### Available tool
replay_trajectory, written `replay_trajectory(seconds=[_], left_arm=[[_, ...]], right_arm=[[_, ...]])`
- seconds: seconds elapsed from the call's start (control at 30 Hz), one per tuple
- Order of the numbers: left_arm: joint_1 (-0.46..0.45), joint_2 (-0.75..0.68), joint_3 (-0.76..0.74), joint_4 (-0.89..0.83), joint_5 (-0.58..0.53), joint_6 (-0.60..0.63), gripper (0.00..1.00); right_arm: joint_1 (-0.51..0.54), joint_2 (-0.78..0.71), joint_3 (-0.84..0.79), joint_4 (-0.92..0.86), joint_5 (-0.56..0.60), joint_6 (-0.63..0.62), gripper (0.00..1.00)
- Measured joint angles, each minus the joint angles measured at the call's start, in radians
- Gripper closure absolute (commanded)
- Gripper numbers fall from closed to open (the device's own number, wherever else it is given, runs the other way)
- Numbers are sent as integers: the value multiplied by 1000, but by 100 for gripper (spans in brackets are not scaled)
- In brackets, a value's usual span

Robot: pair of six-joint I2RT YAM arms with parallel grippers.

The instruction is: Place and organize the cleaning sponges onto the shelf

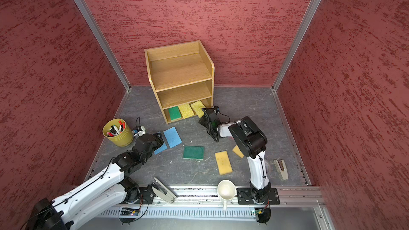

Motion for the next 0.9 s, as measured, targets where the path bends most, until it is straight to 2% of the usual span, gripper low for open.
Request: replay_trajectory(seconds=[0.9], left_arm=[[25,23,-7,10,12,-1,35]], right_arm=[[-9,126,130,60,32,10,100]])
